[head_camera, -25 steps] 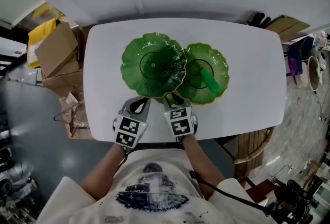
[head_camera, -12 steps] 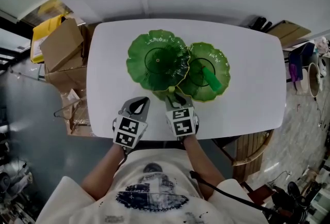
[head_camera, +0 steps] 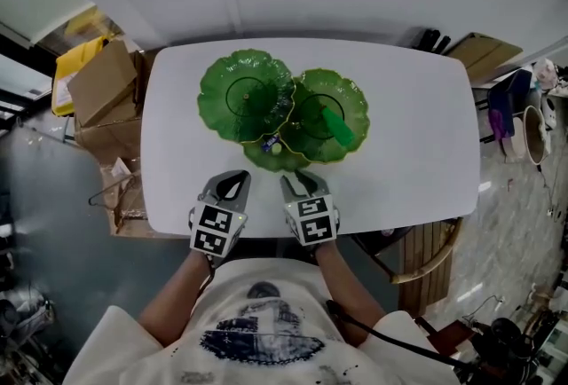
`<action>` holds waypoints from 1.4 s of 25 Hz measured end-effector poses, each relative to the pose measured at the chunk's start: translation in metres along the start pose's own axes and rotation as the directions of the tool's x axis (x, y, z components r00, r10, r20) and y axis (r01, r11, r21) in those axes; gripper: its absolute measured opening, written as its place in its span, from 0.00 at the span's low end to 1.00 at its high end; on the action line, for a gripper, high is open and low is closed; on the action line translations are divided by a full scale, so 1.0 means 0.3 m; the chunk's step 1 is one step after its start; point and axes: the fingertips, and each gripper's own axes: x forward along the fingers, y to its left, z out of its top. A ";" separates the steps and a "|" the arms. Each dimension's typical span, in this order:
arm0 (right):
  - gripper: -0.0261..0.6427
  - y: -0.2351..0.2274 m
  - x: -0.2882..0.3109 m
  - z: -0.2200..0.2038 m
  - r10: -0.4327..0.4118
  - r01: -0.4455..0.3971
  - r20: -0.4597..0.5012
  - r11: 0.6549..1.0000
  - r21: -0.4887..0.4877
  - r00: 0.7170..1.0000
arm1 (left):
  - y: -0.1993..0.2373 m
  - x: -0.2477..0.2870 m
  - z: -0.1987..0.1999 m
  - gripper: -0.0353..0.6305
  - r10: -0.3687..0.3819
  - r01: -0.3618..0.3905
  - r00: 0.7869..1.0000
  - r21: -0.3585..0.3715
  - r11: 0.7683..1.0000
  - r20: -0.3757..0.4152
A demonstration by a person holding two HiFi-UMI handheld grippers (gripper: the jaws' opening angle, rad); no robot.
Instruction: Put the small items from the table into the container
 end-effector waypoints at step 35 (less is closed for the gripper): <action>0.04 -0.220 -0.825 -0.275 -0.012 0.025 0.307 0.999 -0.037 0.952 | -0.791 -0.211 0.056 0.04 0.116 -0.116 0.973 -0.009 0.993 0.199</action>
